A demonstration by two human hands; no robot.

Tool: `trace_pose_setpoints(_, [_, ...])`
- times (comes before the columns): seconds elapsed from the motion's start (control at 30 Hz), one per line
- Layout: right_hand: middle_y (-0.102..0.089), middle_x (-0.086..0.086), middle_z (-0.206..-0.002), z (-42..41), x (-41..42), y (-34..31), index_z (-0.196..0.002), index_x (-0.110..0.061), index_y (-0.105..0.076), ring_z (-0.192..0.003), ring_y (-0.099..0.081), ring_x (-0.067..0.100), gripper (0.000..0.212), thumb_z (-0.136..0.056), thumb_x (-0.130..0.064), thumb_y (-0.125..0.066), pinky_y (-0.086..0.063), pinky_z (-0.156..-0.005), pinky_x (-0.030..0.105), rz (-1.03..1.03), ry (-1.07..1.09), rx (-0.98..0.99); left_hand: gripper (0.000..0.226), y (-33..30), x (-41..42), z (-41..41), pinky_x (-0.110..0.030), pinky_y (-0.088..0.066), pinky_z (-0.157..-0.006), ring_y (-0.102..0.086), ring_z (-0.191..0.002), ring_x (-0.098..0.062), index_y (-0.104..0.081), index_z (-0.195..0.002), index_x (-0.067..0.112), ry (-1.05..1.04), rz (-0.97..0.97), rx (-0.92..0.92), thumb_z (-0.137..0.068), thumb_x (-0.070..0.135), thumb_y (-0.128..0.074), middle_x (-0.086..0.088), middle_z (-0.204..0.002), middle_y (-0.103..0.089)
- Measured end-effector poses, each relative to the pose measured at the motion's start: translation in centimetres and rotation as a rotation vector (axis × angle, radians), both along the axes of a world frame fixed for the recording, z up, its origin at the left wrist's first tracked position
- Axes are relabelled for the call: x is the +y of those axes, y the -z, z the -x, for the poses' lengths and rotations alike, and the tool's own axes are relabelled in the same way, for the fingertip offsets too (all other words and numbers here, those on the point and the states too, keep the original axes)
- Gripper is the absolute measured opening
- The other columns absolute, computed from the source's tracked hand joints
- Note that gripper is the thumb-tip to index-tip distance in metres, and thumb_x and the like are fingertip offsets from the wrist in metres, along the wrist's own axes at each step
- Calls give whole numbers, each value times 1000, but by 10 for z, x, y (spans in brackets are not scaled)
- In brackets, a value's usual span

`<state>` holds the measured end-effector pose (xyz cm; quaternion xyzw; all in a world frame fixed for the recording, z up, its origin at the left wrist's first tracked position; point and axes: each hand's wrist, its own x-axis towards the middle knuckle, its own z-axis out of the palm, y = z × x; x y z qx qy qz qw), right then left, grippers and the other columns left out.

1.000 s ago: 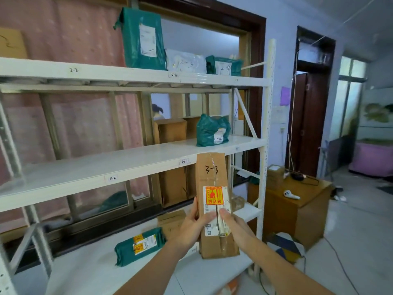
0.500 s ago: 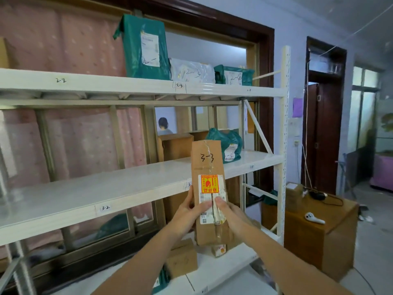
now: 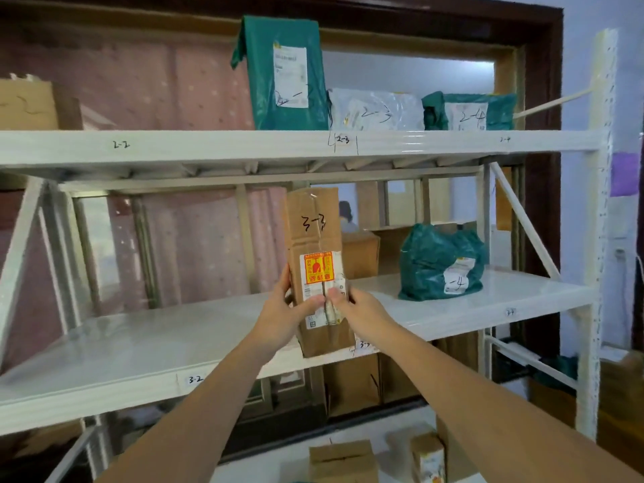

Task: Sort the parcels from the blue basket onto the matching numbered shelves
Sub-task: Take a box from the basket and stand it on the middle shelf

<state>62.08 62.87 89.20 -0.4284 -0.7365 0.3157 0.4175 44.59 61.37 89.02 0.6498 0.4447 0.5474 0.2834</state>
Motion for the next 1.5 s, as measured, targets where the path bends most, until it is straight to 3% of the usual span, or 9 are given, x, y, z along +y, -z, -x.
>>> trace_pose_setpoints(0.13, [-55,-7,-146,4,42,2,-147,-34,-44,-133,-51,16,51,-99,-42,-58,-42,-106,33,34,-129,-71,78,-2,30,10,-28,-51,-99,-58,-119,0,-31,-148,52,-42,43,51,-89,31,-77,28,-124,-65])
trace_pose_setpoints(0.27, [-55,-8,-144,7,82,15,-149,-36,-39,-131,-54,16,76,-85,-22,-79,-48,-105,34,7,-198,-245,73,14,59,15,-29,-56,-93,-62,-120,-8,-32,-153,41,-81,124,0,-94,23,-71,17,-129,-65])
trace_pose_setpoints(0.37, [-55,-4,-146,16,108,23,-151,-34,-33,-129,-57,20,84,-84,-17,-80,-52,-100,33,-76,-149,-268,64,17,82,17,-32,-58,-95,-65,-119,-13,-39,-150,38,-110,134,-20,-95,20,-68,15,-125,-68])
trace_pose_setpoints(0.53, [-59,-2,-139,26,147,31,-148,-32,-42,-124,-60,21,74,-85,-19,-79,-55,-95,31,-82,-105,-298,65,20,116,21,-22,-59,-80,-68,-111,-5,-38,-148,39,-98,130,-42,-94,20,-69,16,-120,-71])
trace_pose_setpoints(0.67, [-61,-1,-137,34,171,29,-146,-31,-46,-122,-61,23,70,-86,-17,-78,-56,-96,34,-76,-92,-317,69,21,138,30,-30,-59,-90,-65,-121,-14,-36,-148,41,-73,121,-54,-92,21,-72,12,-125,-70])
trace_pose_setpoints(0.83, [-61,0,-137,44,196,29,-144,-30,-49,-124,-60,24,67,-85,-18,-79,-53,-97,34,-69,-74,-315,74,21,166,39,-29,-59,-87,-66,-118,-11,-34,-151,38,-63,119,-51,-91,19,-73,7,-128,-68])
trace_pose_setpoints(1.0, [-61,-1,-139,55,219,32,-142,-30,-51,-127,-59,24,65,-86,-18,-79,-52,-100,36,-51,-69,-284,76,22,192,49,-46,-54,-102,-61,-127,-21,-33,-151,41,-53,108,-46,-91,23,-75,5,-135,-64])
trace_pose_setpoints(1.27, [-61,-1,-140,67,245,38,-143,-29,-52,-127,-59,23,64,-86,-20,-79,-53,-101,38,-42,-36,-275,75,26,219,61,-25,-59,-85,-64,-121,-11,-35,-150,43,-38,113,-84,-90,23,-75,11,-132,-66])
trace_pose_setpoints(1.5, [-61,-1,-139,75,258,37,-144,-28,-52,-126,-60,22,64,-86,-22,-79,-54,-100,37,-45,-24,-303,85,30,238,72,-30,-59,-87,-62,-126,-16,-29,-153,45,-22,142,-136,-88,22,-78,10,-134,-65])
